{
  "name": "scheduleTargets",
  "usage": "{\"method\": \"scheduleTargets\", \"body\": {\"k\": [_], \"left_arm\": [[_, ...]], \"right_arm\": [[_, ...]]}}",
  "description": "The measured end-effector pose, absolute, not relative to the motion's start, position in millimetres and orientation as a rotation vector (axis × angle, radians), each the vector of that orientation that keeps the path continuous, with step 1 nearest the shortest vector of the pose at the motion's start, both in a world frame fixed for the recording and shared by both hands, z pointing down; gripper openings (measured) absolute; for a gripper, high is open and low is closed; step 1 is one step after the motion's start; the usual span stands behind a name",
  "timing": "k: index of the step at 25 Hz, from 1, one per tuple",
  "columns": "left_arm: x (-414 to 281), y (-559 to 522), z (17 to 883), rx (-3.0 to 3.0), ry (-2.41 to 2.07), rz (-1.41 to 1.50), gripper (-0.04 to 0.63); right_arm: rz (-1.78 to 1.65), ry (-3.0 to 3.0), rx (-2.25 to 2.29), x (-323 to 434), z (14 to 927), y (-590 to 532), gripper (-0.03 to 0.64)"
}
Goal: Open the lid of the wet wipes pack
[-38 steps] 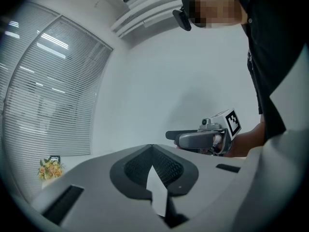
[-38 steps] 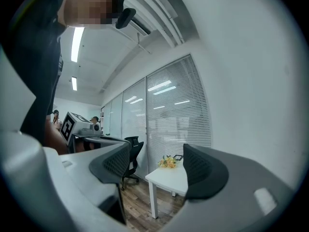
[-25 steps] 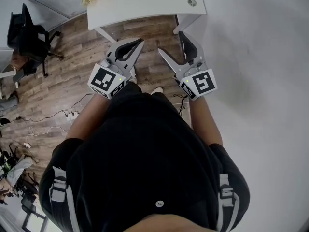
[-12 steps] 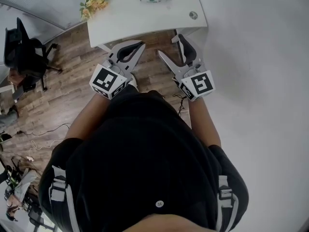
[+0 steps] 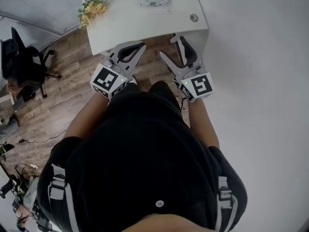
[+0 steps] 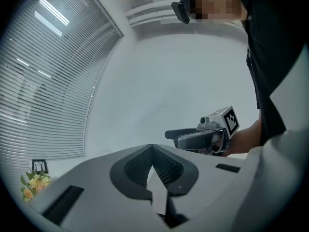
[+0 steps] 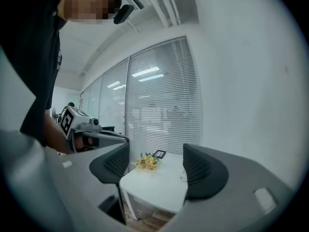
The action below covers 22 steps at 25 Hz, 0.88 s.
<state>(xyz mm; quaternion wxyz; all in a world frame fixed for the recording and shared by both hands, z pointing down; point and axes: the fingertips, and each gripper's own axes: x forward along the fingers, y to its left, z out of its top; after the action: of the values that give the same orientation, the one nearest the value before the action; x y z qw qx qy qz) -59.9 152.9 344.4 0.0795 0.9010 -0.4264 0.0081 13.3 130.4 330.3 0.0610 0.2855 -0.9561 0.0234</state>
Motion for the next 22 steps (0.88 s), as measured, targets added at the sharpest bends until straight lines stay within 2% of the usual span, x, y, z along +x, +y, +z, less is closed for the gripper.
{"method": "scheduleTargets", "body": {"k": [11, 22], "left_arm": [[-63.8, 100.3, 351.5, 2.685, -1.357, 0.076, 0.008], [-44.1, -1.1, 347.5, 2.653, -1.470, 0.145, 0.008]], "right_arm": [[0.110, -2.905, 0.829, 8.4, 343.2, 70.0, 0.346], [0.128, -2.941, 0.714, 19.4, 347.6, -43.6, 0.345]]}}
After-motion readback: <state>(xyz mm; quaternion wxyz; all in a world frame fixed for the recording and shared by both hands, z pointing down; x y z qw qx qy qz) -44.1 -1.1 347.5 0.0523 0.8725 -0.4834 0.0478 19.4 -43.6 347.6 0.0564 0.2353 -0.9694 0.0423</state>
